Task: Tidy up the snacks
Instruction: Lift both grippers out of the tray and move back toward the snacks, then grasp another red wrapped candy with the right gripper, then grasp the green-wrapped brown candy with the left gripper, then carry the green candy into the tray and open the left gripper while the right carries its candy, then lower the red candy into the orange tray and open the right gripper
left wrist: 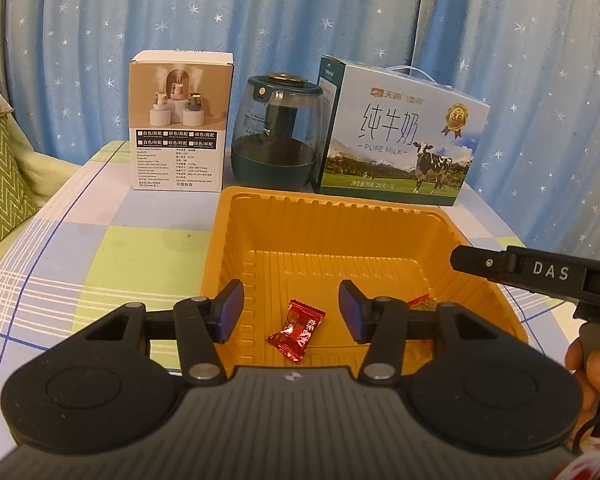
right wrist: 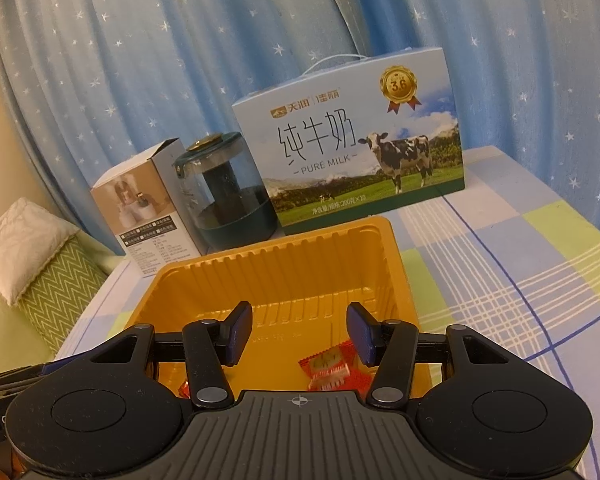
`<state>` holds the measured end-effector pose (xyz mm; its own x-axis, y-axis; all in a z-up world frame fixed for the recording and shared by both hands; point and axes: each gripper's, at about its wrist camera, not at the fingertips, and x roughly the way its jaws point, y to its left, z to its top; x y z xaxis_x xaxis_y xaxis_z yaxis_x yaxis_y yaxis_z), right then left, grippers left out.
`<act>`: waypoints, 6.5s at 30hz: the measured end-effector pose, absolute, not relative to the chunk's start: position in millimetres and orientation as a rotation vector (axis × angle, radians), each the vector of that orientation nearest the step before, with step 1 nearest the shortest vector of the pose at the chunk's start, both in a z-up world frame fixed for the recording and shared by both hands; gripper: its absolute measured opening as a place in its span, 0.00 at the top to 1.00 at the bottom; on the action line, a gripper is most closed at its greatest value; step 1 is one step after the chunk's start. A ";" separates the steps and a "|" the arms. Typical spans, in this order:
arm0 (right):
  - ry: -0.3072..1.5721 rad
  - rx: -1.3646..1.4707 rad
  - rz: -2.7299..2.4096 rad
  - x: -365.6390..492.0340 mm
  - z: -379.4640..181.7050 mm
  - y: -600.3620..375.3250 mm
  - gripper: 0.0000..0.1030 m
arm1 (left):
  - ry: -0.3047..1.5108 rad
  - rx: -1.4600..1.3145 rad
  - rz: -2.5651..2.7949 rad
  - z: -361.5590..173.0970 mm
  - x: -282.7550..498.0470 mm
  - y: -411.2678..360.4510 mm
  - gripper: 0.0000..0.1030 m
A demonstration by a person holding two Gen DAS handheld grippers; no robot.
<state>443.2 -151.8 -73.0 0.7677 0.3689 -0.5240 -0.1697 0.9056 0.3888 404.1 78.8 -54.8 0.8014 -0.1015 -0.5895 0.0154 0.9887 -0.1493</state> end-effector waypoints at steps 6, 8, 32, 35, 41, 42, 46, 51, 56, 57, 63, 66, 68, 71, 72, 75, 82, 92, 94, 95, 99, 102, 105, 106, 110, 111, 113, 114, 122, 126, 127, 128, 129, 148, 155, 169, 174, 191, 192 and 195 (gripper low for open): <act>0.601 0.325 0.289 427.9 -60.6 -159.9 0.49 | 0.623 -0.115 -0.083 -48.6 388.3 71.3 0.52; 0.588 0.320 0.287 419.7 -55.7 -163.4 0.49 | 0.620 -0.104 -0.094 -46.6 381.2 67.7 0.52; 0.642 0.233 0.331 239.6 -61.6 -203.6 0.49 | 0.657 -0.115 -0.084 -53.4 198.3 61.8 0.52; 0.667 0.185 0.371 213.1 -71.6 -203.7 0.49 | 0.680 -0.118 -0.069 -60.5 175.9 67.4 0.52; 0.706 0.094 0.462 179.4 -91.4 -198.6 0.49 | 0.723 -0.114 -0.055 -76.4 145.1 77.3 0.51; 0.705 0.073 0.485 175.7 -93.9 -196.8 0.49 | 0.731 -0.106 -0.054 -79.5 141.2 78.6 0.51; 0.709 -0.054 0.574 167.7 -103.7 -186.9 0.49 | 0.758 -0.098 -0.053 -86.6 130.4 83.8 0.50; 0.746 -0.217 0.662 169.2 -119.4 -178.5 0.49 | 0.777 -0.073 -0.064 -93.0 123.2 82.6 0.47; 0.770 -0.285 0.677 187.0 -133.6 -173.7 0.49 | 0.795 -0.070 -0.076 -98.4 124.7 80.3 0.47; 0.778 -0.297 0.680 191.5 -136.4 -172.2 0.49 | 0.797 -0.071 -0.075 -99.6 125.0 80.9 0.47; 0.802 -0.270 0.707 201.5 -145.4 -166.5 0.49 | 0.809 -0.088 -0.061 -104.8 126.7 85.9 0.47; 0.810 -0.255 0.723 199.5 -145.0 -163.2 0.54 | 0.813 -0.094 -0.057 -107.2 127.9 86.8 0.47; 0.816 -0.238 0.725 199.4 -143.7 -162.8 0.72 | 0.817 -0.100 -0.055 -108.8 128.6 86.6 0.47; 0.815 -0.209 0.688 198.5 -140.2 -165.0 0.74 | 0.818 -0.106 -0.051 -110.5 130.4 85.3 0.47; 0.812 -0.199 0.679 197.2 -138.6 -166.0 0.74 | 0.816 -0.103 -0.054 -110.7 131.5 84.3 0.47; 0.806 -0.176 0.661 195.8 -135.9 -169.5 0.74 | 0.805 -0.063 -0.062 -111.5 135.6 80.4 0.47; 0.804 -0.144 0.628 198.1 -133.6 -174.6 0.74 | 0.809 0.047 -0.097 -119.5 147.2 69.4 0.61; 0.805 -0.137 0.622 198.0 -132.9 -173.1 0.74 | 0.819 0.091 -0.130 -123.6 149.2 59.4 0.78; 0.798 -0.130 0.619 198.3 -131.0 -173.0 0.74 | 0.818 0.077 -0.123 -122.4 147.8 60.2 0.79; 0.795 -0.128 0.617 198.4 -130.0 -173.2 0.74 | 0.815 0.069 -0.121 -121.0 147.1 60.9 0.79; 0.781 -0.111 0.605 199.3 -124.6 -173.3 0.74 | 0.793 0.048 -0.103 -111.8 145.7 64.4 0.79; 0.770 -0.087 0.600 201.7 -119.4 -173.0 0.74 | 0.774 0.019 -0.098 -101.6 147.6 66.5 0.79; 0.757 -0.066 0.590 204.5 -113.1 -171.9 0.74 | 0.757 -0.002 -0.096 -91.3 152.0 66.3 0.79; 0.753 -0.059 0.586 205.4 -110.9 -171.5 0.74 | 0.752 -0.011 -0.097 -88.2 153.6 66.4 0.79; 0.735 -0.029 0.579 209.9 -101.2 -169.8 0.74 | 0.726 -0.029 -0.115 -75.9 162.0 63.4 0.79; 0.733 -0.019 0.578 211.8 -99.0 -169.3 0.74 | 0.720 -0.026 -0.121 -73.1 164.5 62.0 0.79; 0.727 -0.007 0.573 214.9 -95.0 -167.5 0.74 | 0.709 -0.024 -0.133 -68.3 169.9 59.2 0.79; 0.724 -0.005 0.569 216.3 -93.2 -166.4 0.74 | 0.705 -0.021 -0.140 -65.9 173.0 57.7 0.79; 0.671 0.050 0.544 232.6 -71.6 -160.7 0.74 | 0.660 -0.028 -0.166 -49.2 202.8 52.6 0.79; 0.674 0.094 0.510 247.9 -65.1 -161.9 0.74 | 0.634 -0.033 -0.162 -41.8 222.9 52.7 0.79; 0.680 0.112 0.499 252.8 -64.5 -163.0 0.74 | 0.630 -0.037 -0.161 -40.3 228.3 53.0 0.79; 0.685 0.130 0.489 257.4 -63.7 -164.5 0.74 | 0.625 -0.043 -0.161 -38.2 234.6 53.2 0.79; 0.688 0.146 0.481 261.8 -62.4 -165.7 0.74 | 0.620 -0.050 -0.160 -36.5 239.8 53.2 0.79; 0.643 0.176 0.422 341.4 -44.8 -152.4 0.74 | 0.560 -0.083 -0.167 -18.4 319.9 46.6 0.79; 0.642 0.167 0.399 371.2 -47.9 -147.2 0.74 | 0.565 -0.105 -0.148 -22.5 345.9 51.5 0.79; 0.654 0.230 0.365 424.9 -57.0 -144.3 0.74 | 0.575 -0.125 -0.129 -34.2 391.6 57.7 0.79; 0.672 0.256 0.363 437.1 -65.7 -143.3 0.74 | 0.581 -0.143 -0.125 -41.3 402.7 58.0 0.79; 0.687 0.280 0.369 441.6 -70.5 -142.5 0.74 | 0.602 -0.168 -0.086 -45.9 408.8 70.2 0.60; 0.685 0.280 0.371 441.6 -70.3 -142.1 0.74 | 0.602 -0.167 -0.087 -45.6 408.6 70.4 0.60; 0.683 0.284 0.370 442.3 -70.2 -140.7 0.74 | 0.604 -0.160 -0.093 -45.4 407.6 70.3 0.60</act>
